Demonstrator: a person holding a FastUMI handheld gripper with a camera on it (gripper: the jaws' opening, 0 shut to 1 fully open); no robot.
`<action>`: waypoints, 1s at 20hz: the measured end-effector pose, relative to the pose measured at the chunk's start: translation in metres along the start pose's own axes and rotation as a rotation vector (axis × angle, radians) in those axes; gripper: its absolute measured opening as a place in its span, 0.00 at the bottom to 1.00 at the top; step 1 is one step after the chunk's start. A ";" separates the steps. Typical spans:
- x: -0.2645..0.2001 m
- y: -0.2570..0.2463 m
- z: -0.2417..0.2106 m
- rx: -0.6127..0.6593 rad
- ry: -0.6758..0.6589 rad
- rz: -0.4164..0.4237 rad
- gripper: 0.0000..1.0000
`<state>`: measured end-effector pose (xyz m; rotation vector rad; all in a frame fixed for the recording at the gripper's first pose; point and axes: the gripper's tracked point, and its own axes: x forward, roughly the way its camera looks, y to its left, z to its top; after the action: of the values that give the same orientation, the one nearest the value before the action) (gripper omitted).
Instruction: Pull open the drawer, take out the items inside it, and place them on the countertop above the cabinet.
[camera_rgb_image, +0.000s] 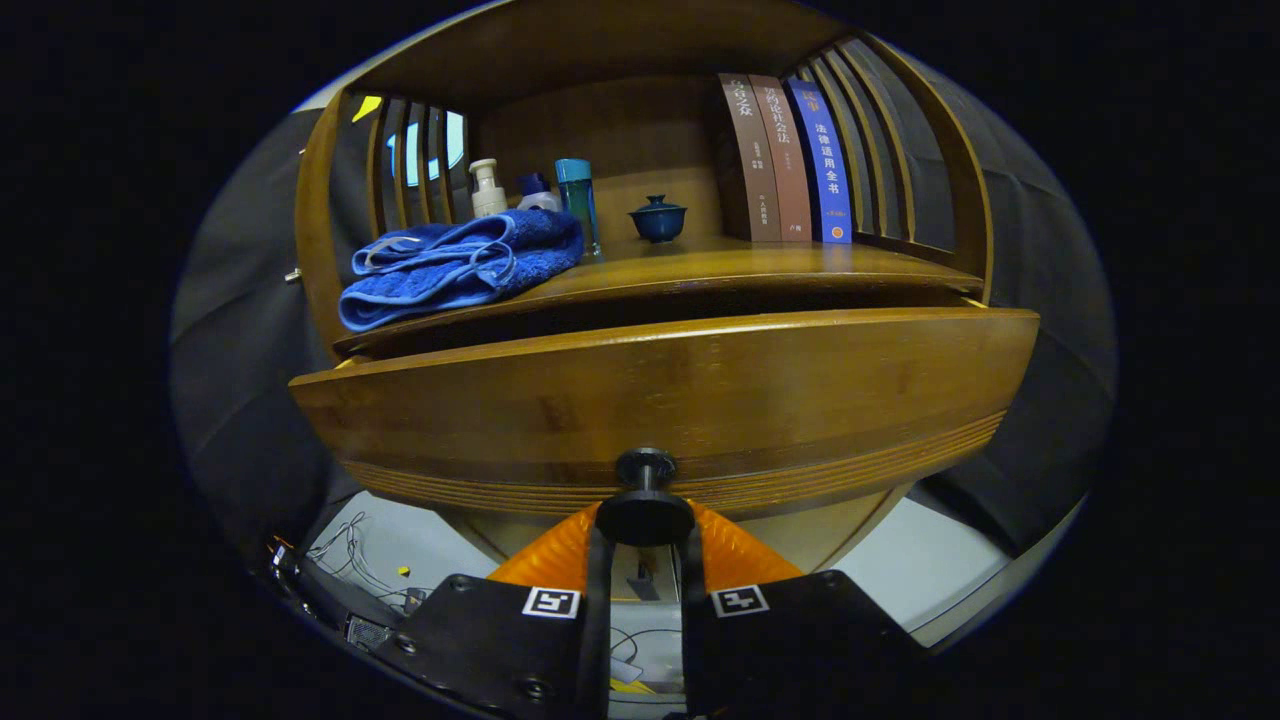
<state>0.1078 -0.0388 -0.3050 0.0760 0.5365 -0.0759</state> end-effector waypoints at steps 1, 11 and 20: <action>-0.006 0.001 -0.003 -0.001 -0.001 0.003 0.33; -0.070 0.000 -0.034 -0.007 -0.005 0.006 0.33; -0.118 -0.002 -0.058 0.025 0.022 0.000 0.33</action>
<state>-0.0232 -0.0292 -0.2945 0.1013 0.5575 -0.0816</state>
